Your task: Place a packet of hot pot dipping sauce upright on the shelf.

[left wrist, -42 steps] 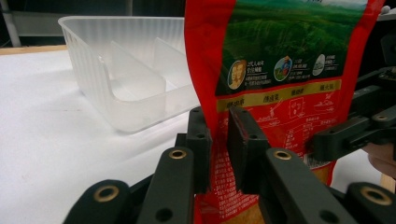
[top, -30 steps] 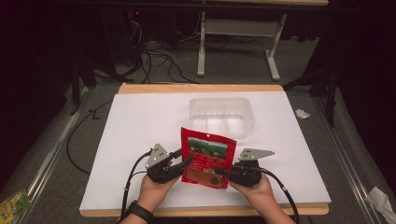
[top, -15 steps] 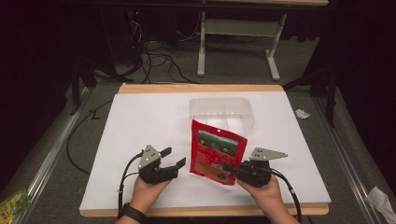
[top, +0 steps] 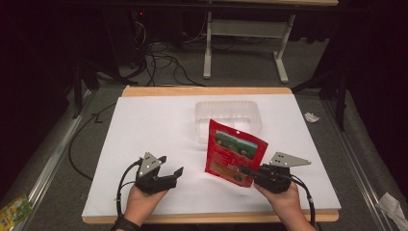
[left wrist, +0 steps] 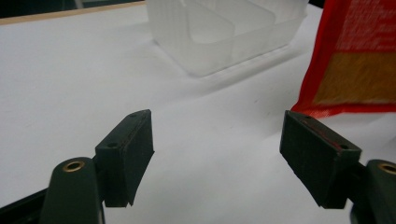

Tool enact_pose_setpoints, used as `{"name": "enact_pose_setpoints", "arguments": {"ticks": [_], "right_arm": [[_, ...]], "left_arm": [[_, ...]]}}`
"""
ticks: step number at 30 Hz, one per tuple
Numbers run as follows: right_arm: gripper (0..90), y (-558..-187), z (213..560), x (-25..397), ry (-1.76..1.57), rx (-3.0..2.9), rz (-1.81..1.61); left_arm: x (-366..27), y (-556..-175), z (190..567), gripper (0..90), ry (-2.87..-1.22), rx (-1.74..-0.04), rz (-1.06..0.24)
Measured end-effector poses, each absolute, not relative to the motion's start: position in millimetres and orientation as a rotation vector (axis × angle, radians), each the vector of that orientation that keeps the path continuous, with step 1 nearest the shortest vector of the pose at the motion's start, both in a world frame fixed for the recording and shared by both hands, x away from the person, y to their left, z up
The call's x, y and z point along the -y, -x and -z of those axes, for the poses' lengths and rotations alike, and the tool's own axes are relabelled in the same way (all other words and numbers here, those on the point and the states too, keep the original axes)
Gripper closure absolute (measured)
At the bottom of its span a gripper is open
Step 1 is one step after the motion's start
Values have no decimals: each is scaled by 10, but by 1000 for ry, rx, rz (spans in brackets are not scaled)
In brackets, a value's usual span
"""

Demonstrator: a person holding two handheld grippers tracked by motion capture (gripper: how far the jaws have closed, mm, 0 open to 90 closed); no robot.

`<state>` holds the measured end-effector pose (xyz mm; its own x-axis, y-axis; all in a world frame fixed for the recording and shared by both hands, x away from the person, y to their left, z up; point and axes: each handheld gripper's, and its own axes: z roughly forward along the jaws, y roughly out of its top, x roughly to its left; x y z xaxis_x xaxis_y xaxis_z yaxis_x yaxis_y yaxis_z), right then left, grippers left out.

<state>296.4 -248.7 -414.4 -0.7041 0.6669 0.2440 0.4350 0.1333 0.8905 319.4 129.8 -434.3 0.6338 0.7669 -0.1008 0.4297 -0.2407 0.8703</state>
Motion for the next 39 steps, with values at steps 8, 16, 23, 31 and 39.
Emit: {"name": "enact_pose_setpoints", "arguments": {"ticks": [8, 16, 23, 31, 39], "right_arm": [[854, -2940, 4104, 2595, -1098, -2127, -1570], [854, -2944, 4061, 2757, -1139, -2033, -1549], [854, -2947, 4023, 2895, -1196, -1953, -1527], [855, -2926, 3921, 2966, -1243, -1861, -1506], [854, -3058, 3797, 2937, -1278, -1807, -1509]], "left_arm": [[-1503, -3202, 4450, 262, -1849, -967, -431], [-1474, -3221, 4447, 254, -1858, -919, -415], [-1467, -3225, 4470, 244, -1883, -905, -423], [-1484, -3226, 4467, 243, -1864, -932, -427], [-1420, -3175, 4463, 241, -1871, -891, -413]]}}
